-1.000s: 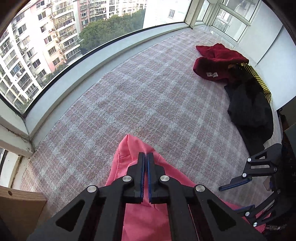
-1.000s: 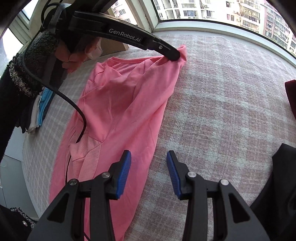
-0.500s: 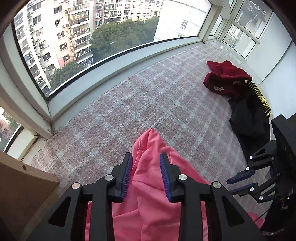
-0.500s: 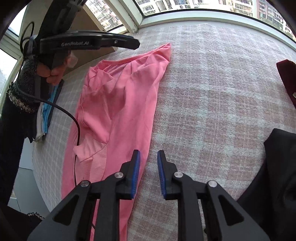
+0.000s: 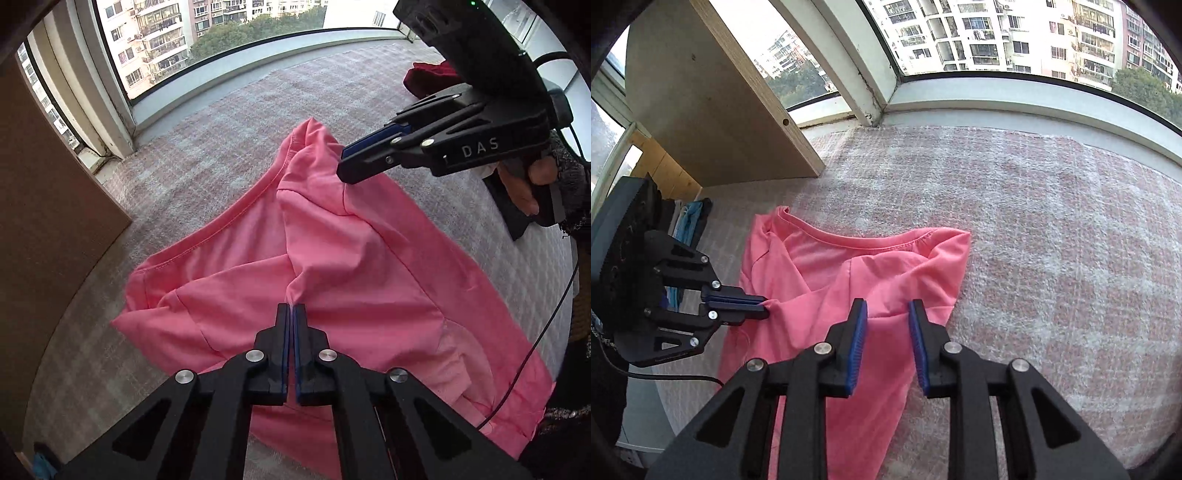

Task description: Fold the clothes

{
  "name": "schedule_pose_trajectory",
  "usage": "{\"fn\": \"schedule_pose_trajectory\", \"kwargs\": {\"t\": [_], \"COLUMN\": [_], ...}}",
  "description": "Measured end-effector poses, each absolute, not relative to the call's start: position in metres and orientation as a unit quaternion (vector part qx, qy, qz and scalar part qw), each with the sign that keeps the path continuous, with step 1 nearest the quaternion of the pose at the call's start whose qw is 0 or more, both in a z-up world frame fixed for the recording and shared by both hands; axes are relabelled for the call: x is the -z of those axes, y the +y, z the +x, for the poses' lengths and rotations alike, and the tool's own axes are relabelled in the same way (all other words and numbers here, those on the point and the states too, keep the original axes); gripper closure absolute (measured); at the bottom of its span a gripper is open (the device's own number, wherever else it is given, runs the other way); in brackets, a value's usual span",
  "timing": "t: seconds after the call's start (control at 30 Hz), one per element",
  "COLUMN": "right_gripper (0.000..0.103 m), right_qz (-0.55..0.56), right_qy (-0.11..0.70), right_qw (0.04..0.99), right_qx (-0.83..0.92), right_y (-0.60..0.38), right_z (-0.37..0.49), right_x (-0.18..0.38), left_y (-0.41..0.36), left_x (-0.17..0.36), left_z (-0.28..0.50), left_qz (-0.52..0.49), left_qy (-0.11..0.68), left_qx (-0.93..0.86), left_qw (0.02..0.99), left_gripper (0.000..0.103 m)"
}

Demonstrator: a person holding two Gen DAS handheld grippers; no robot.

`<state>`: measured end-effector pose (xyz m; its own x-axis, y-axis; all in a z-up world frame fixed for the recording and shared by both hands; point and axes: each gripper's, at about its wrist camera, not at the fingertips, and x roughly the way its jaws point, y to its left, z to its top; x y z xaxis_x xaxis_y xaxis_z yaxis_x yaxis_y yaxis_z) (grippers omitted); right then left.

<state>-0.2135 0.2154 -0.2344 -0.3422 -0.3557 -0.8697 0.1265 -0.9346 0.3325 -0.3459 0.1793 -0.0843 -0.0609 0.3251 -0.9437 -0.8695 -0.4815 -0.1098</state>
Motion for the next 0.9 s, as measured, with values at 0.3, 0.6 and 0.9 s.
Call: {"fn": "schedule_pose_trajectory", "kwargs": {"t": [0.3, 0.6, 0.9], "right_gripper": [0.080, 0.080, 0.080], "right_qz": [0.541, 0.552, 0.574], "right_qy": [-0.089, -0.013, -0.007], "right_qw": [0.117, 0.201, 0.181], "right_qx": [0.828, 0.809, 0.799], "right_y": [0.227, 0.169, 0.171], "right_z": [-0.214, -0.142, -0.150], "right_x": [0.223, 0.228, 0.242], "left_y": [0.153, 0.140, 0.161], "left_x": [0.065, 0.059, 0.074], "left_z": [-0.353, -0.273, -0.234], "left_qz": [-0.523, -0.540, -0.526], "left_qy": [0.227, 0.171, 0.243], "left_qx": [-0.706, -0.665, -0.641], "left_qw": [0.420, 0.488, 0.503], "left_gripper": [0.085, 0.076, 0.103]}}
